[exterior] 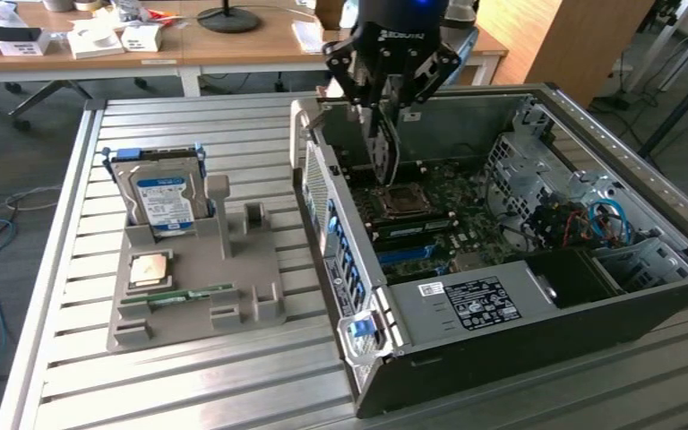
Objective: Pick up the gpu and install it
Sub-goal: 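Pick up the gpu and move the gpu toward the slot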
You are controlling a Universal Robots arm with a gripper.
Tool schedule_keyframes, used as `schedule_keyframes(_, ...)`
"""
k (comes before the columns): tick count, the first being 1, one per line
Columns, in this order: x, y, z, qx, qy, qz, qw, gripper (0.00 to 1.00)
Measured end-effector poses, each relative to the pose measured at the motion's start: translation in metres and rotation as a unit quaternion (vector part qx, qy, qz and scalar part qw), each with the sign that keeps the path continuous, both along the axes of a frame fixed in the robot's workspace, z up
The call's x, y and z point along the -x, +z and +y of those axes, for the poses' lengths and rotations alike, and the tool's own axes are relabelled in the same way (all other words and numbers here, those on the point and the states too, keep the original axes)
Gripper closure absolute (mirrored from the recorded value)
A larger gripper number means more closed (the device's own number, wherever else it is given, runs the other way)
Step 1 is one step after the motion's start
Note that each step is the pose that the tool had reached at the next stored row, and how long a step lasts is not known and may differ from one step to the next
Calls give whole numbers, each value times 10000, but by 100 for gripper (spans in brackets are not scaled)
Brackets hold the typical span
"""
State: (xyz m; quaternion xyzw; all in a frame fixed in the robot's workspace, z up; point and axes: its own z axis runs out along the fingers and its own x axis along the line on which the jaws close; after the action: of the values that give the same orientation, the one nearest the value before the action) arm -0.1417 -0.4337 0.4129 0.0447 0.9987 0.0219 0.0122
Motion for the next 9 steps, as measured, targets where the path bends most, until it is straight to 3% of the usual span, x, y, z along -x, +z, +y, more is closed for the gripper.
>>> schedule_keyframes(9,-301,0,10,-3,-1,0,10000,73)
